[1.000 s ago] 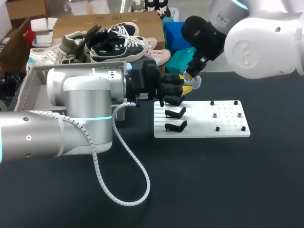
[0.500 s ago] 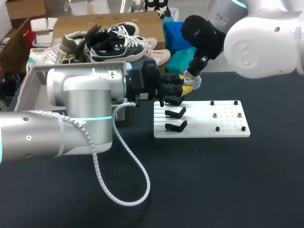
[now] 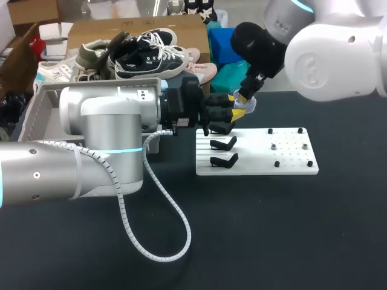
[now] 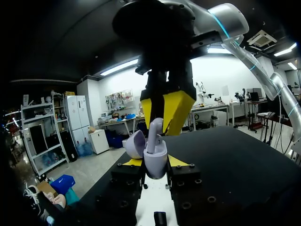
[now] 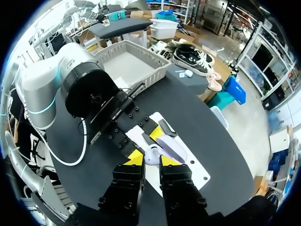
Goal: Pick up each earbud case from the left stands, insert the matching earbuds, close the lid, and place the case in the box.
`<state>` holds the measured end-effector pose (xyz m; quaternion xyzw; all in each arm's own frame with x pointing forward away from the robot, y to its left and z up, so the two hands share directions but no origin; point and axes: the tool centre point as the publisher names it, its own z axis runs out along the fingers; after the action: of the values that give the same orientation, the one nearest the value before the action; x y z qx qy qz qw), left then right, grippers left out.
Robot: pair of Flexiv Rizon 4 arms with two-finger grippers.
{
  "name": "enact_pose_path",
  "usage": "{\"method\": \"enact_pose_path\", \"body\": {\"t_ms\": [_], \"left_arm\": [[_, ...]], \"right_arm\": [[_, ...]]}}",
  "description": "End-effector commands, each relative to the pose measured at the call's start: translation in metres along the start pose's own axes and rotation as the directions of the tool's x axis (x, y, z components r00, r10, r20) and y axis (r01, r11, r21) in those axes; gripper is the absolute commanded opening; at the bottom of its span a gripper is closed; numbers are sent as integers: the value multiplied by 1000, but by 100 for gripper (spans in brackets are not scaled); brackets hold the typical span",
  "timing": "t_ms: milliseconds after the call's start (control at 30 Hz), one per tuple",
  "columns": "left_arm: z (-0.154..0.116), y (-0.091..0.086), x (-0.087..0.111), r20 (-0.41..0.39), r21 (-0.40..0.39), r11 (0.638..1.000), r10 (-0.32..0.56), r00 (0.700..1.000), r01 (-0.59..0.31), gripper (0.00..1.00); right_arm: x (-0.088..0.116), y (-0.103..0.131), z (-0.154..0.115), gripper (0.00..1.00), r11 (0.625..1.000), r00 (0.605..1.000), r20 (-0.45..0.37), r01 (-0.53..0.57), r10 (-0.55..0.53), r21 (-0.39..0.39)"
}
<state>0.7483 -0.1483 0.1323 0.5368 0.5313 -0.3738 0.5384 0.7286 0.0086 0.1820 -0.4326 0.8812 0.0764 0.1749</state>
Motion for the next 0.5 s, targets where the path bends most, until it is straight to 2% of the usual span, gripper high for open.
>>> {"method": "enact_pose_path", "body": {"t_ms": [33, 500], "left_arm": [[0, -2, 0, 2, -8, 1000, 2, 1000, -2, 0], [0, -2, 0, 2, -8, 1000, 2, 1000, -2, 0]], "right_arm": [[1, 0, 1, 0, 1000, 1000, 2, 0, 0, -3], [2, 1, 5, 0, 1000, 1000, -2, -1, 1, -12]]}}
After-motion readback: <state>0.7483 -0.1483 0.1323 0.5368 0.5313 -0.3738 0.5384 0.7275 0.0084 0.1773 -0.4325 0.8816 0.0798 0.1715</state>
